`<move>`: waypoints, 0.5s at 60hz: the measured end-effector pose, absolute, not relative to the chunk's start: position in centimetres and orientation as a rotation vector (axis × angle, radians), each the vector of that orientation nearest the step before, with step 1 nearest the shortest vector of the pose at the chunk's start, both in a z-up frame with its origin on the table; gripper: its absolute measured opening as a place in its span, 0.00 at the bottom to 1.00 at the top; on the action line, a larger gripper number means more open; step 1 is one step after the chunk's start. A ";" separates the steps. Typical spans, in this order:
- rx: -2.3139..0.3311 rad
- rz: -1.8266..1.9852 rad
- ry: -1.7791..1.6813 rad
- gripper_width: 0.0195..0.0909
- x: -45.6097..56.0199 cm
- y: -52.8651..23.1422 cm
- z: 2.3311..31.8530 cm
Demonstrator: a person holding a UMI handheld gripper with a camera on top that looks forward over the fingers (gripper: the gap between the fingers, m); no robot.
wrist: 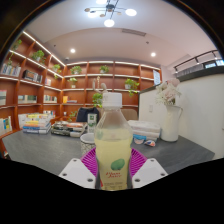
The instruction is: Pour water
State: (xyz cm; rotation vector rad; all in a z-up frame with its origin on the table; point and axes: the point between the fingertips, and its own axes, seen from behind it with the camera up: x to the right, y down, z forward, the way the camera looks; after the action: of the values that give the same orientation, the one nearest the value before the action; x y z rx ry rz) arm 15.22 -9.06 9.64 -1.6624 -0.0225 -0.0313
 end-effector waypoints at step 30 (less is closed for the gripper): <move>-1.691 -0.451 -0.464 0.23 20.1 -5.3 12.0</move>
State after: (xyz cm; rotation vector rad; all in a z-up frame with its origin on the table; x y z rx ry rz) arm 20.13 -5.30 11.96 -1.6909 -0.4642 -0.4509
